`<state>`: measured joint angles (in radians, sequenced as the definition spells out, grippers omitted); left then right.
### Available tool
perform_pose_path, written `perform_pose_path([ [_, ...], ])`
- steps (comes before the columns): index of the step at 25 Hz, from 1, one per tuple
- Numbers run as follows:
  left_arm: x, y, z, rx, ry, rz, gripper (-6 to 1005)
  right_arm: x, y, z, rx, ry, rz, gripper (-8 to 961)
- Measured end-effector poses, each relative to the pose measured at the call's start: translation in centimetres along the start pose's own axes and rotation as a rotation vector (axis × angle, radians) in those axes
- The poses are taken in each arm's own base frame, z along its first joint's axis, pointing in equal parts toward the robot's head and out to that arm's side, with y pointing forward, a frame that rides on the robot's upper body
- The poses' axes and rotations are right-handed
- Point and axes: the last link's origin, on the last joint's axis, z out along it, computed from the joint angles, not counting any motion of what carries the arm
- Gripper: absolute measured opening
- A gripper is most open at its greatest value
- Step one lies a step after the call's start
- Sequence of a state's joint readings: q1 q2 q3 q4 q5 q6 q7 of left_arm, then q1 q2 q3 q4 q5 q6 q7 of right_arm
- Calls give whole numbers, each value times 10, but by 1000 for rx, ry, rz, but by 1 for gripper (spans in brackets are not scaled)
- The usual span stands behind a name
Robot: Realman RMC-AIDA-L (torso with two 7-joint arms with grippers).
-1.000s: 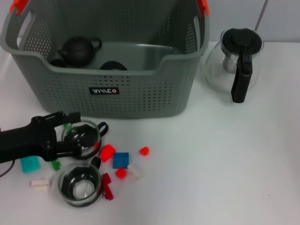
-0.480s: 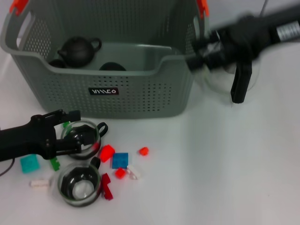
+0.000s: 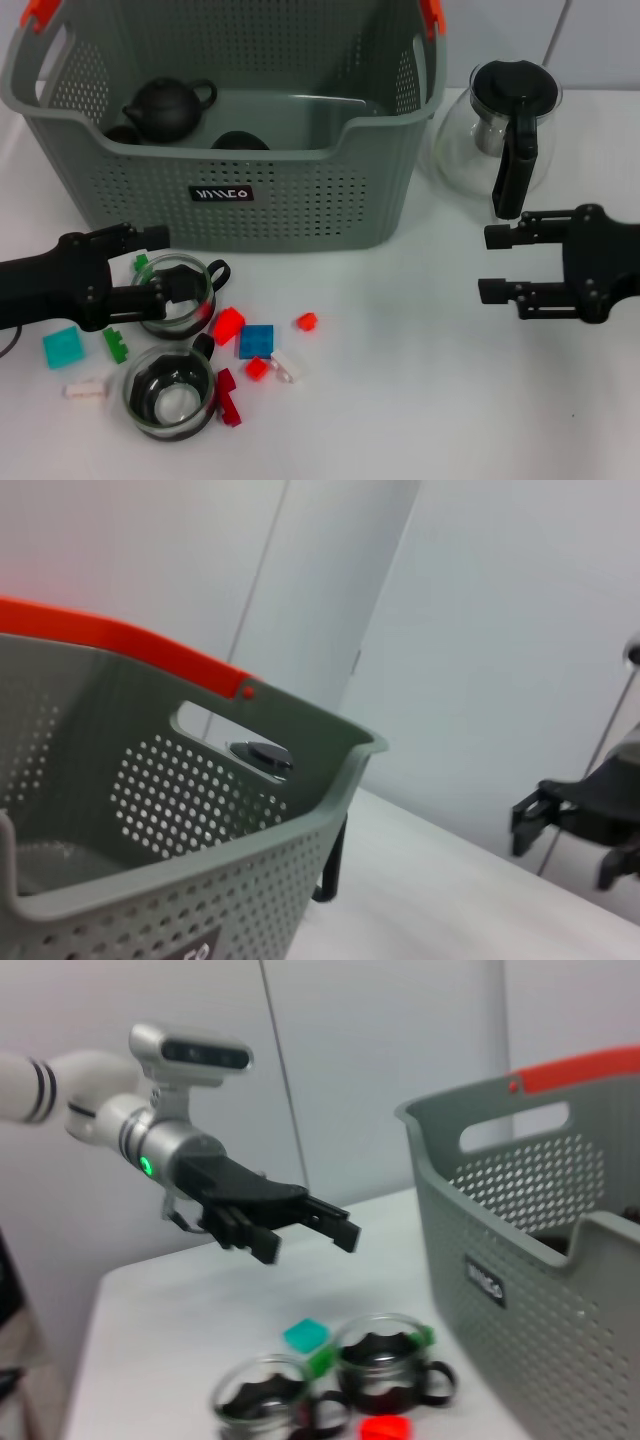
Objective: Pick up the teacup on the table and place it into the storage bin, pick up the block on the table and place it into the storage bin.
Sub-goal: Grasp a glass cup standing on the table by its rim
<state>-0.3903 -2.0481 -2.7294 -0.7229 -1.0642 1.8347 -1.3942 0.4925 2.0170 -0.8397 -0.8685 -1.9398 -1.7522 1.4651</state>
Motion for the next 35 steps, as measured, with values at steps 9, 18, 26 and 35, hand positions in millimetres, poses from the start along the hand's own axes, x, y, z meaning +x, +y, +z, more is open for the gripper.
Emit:
perform_pose_path([
  [9, 27, 7, -20, -66, -270, -26, 868, 25, -1, 15, 38, -29, -6, 687],
  [18, 84, 14, 26, -53, -661, 115, 863, 20, -2, 19, 30, -36, -15, 686],
  [26, 99, 14, 90, 20, -879, 219, 858, 20, -2, 21, 27, -39, -15, 686],
  [35, 84, 12, 121, 169, -1038, 179, 853, 21, -1, 21, 25, -41, -7, 687],
])
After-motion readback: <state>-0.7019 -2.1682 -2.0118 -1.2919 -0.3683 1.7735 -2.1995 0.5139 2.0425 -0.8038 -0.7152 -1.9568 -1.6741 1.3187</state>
